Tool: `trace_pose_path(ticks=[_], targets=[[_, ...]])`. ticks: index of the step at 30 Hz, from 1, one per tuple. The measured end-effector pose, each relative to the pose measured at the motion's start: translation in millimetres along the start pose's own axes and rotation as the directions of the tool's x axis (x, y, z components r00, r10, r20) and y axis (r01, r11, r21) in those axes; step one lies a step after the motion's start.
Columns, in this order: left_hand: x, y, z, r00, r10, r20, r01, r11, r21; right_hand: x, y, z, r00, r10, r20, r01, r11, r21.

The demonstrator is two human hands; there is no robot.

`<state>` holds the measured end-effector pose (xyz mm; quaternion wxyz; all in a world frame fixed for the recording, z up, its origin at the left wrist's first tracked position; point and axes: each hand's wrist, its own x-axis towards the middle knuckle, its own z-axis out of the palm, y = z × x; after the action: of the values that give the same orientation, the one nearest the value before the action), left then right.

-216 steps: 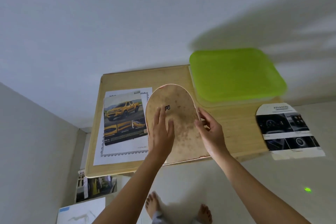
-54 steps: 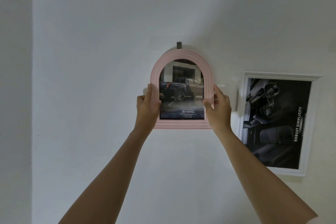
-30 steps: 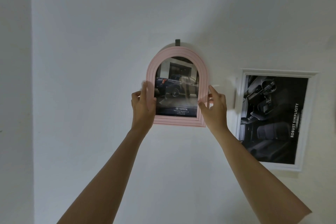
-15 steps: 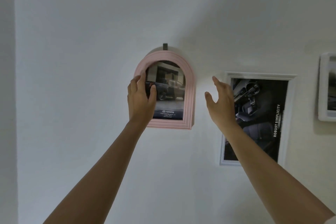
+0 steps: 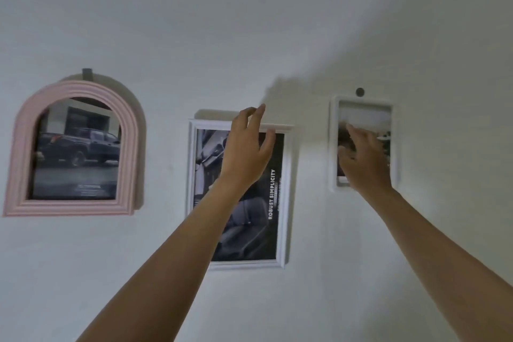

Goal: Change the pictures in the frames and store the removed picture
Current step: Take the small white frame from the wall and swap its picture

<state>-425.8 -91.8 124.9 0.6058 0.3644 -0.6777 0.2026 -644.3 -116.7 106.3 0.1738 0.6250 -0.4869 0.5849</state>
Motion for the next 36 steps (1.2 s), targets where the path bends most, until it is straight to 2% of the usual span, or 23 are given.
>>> trace_pose_path(ticks=[5,10,14,19,24,27,30,33,36], targets=[[-2,55,103,0.996,-0.034,0.077,0.036,0.999,-0.020,21,95,-21,1.000,0.016,0.000,-0.016,1.000,0.000],[-15,68,165,0.987,-0.123,0.105,0.127,0.992,-0.026,28,152,-18,0.997,0.066,0.037,-0.068,0.994,0.080],[-18,70,187,0.969,-0.239,0.061,0.244,0.962,-0.121,30,163,-6,0.995,0.077,0.061,-0.090,0.969,0.230],[-14,81,191,0.936,-0.336,0.101,0.351,0.877,-0.328,31,165,7,0.995,0.094,0.015,-0.095,0.951,0.295],[-20,87,184,0.945,-0.322,0.061,0.318,0.856,-0.408,22,161,2,0.994,0.089,-0.067,-0.058,0.926,0.374],[-34,85,175,0.936,-0.349,0.054,0.334,0.825,-0.456,8,157,-7,0.992,0.101,-0.072,-0.053,0.870,0.490],[-66,81,153,0.918,-0.386,0.091,0.377,0.778,-0.503,-24,148,-14,0.995,0.091,0.039,-0.094,0.752,0.652],[-111,77,125,0.856,-0.492,0.159,0.499,0.704,-0.506,-78,127,-16,0.979,0.111,0.168,-0.201,0.615,0.763],[-170,68,96,0.773,-0.598,0.211,0.621,0.647,-0.442,-143,100,-18,0.951,0.192,0.240,-0.308,0.559,0.770]])
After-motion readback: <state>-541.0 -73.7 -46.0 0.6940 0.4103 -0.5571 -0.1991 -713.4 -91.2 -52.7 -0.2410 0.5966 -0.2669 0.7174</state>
